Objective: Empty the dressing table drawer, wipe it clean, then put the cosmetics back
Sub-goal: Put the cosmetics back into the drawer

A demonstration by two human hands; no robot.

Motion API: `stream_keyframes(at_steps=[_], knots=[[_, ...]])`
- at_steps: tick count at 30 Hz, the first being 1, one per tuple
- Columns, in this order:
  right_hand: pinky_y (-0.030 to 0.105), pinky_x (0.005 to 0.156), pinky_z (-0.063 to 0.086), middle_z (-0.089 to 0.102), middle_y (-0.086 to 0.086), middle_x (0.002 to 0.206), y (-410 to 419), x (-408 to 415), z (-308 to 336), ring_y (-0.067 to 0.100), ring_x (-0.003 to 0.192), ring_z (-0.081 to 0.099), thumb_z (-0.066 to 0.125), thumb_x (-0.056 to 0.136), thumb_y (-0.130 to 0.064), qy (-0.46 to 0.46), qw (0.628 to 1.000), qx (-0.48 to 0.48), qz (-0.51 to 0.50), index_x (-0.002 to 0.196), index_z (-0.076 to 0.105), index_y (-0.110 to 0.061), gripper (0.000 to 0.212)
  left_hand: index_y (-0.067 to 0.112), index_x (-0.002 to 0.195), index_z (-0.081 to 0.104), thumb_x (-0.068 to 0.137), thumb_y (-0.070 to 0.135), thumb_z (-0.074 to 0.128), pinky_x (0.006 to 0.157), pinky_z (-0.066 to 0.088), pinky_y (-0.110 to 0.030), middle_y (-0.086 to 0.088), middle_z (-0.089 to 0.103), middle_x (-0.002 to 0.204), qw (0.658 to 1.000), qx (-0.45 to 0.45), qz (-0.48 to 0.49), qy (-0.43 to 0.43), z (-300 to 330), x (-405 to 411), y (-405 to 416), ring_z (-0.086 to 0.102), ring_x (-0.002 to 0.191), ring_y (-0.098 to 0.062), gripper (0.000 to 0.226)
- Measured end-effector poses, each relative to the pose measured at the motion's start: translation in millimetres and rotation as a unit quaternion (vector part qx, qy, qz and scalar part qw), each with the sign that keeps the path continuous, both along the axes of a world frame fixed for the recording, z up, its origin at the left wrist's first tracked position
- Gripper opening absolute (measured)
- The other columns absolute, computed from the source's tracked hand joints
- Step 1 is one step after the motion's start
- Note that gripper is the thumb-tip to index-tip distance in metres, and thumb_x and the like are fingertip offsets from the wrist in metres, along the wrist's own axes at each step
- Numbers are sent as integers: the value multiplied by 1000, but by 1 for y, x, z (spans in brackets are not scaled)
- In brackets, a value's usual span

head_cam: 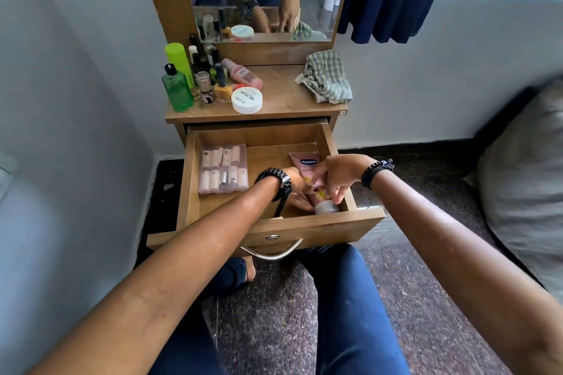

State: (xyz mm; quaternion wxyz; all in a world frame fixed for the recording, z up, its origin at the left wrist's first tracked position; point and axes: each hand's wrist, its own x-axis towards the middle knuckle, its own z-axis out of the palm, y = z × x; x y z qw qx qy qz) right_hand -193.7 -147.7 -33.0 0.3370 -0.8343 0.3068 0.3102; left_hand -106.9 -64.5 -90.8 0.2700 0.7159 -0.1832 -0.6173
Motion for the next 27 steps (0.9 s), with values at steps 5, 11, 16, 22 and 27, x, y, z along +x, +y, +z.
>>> stream_keyframes(at_steps=[5,11,16,22,27], knots=[[24,71,57,61,4,90,0,-3,2,14,68,67,63,81,9,-33,999,-13,-29,118,59,-10,42,-17,119,48,95,23,51,81,56,-33,-31,57,120,998,3,-32,-45,3,4,6,64,99,-37,46],[29,77,59,70,9,99,3,-2,5,15,77,71,66,77,6,-160,984,-28,-76,108,65,-10,34,-4,126,38,92,18,56,73,58,-34,-32,60,111,989,-101,76,-81,24,25,20,67,88,-33,44],[34,80,58,68,7,82,20,19,8,24,83,69,66,77,6,-270,957,20,-104,106,64,-3,30,2,109,41,94,12,50,55,56,-27,-16,54,80,949,-209,234,-42,42,54,42,61,66,-24,20],[11,80,42,60,8,116,37,78,14,16,101,56,65,82,-8,-414,892,-159,-87,118,60,-10,37,0,103,46,98,33,40,65,55,-35,-18,57,77,891,-232,390,-25,59,94,49,61,66,-26,34],[31,104,30,44,13,129,36,119,14,28,121,42,57,80,-6,-404,886,-219,-52,137,45,-19,59,-1,105,46,96,45,40,64,54,-38,-18,55,80,898,-208,388,3,61,107,38,58,68,-27,48]])
